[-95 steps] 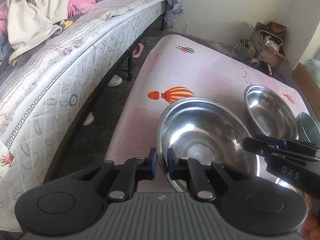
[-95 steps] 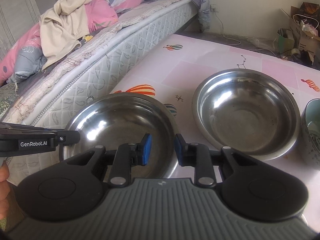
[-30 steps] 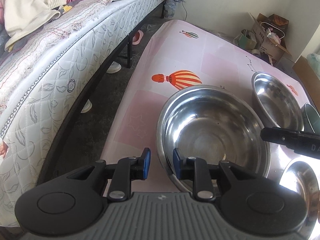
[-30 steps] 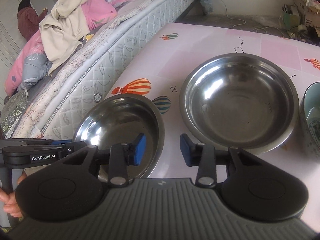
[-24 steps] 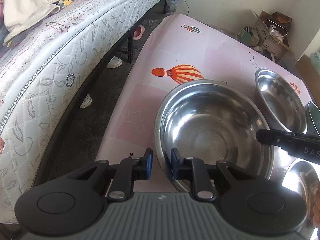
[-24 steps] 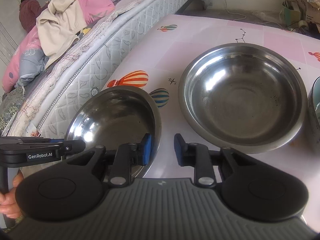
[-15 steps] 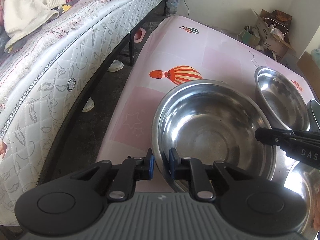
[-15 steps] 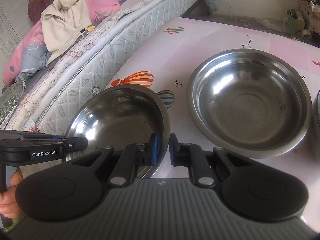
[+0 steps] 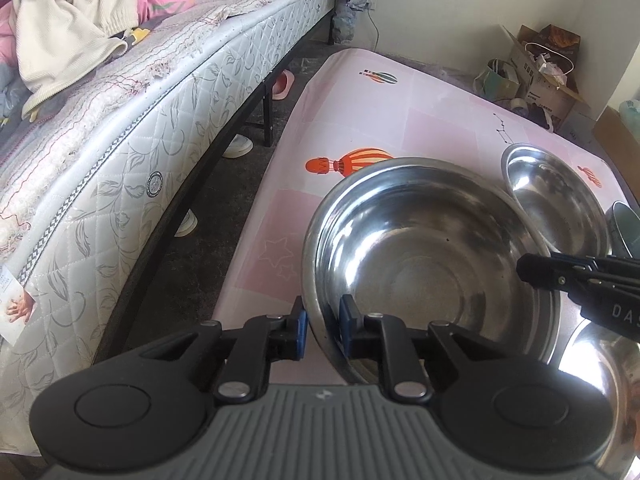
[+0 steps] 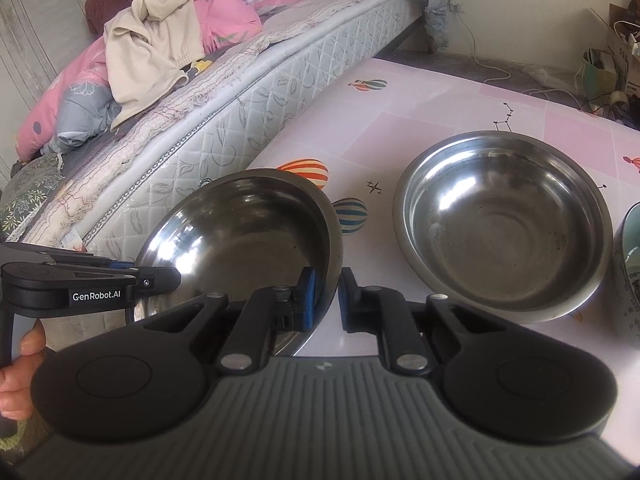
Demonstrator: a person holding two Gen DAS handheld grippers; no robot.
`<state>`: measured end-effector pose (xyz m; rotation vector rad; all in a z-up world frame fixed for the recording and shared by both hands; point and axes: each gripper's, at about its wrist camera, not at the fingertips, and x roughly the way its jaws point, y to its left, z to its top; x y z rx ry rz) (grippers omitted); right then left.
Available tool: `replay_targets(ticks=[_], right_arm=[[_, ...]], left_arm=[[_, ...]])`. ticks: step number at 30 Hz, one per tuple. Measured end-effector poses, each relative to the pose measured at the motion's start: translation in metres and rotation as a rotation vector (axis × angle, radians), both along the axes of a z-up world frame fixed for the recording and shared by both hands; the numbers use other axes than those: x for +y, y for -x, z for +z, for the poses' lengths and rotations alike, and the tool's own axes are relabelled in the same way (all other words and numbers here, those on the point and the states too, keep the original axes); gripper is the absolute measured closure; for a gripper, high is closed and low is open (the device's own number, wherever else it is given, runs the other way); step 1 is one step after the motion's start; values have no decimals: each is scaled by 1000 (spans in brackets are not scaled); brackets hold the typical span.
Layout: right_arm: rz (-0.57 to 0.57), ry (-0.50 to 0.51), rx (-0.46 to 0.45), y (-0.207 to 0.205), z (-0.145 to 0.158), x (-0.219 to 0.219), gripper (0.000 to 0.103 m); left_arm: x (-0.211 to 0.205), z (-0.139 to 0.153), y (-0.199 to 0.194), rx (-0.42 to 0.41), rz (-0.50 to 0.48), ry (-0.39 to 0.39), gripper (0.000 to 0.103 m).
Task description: Organize plates and bowls
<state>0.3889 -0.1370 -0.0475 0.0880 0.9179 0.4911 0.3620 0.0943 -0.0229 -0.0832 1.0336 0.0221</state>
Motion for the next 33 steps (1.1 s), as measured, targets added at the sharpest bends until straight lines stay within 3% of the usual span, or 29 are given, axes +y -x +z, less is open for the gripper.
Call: replay_targets(ticks=[9,19,26,33], right_arm=[[-18,-43,-51,2,29,-21,91],[-168,-77,-112,-24,59,-101,91],[-276,-54,-62,-54,37,-154,90],[-295,-9,-14,-72,0,-163,89]], left_arm=[[-20,31,-4,-65,-34,-16,85],[-95,50,-47,-87,-153,-13,84],[-145,23,-86,-33,-196,-27,84],[-161,0,-98,15,-200,-68,83]])
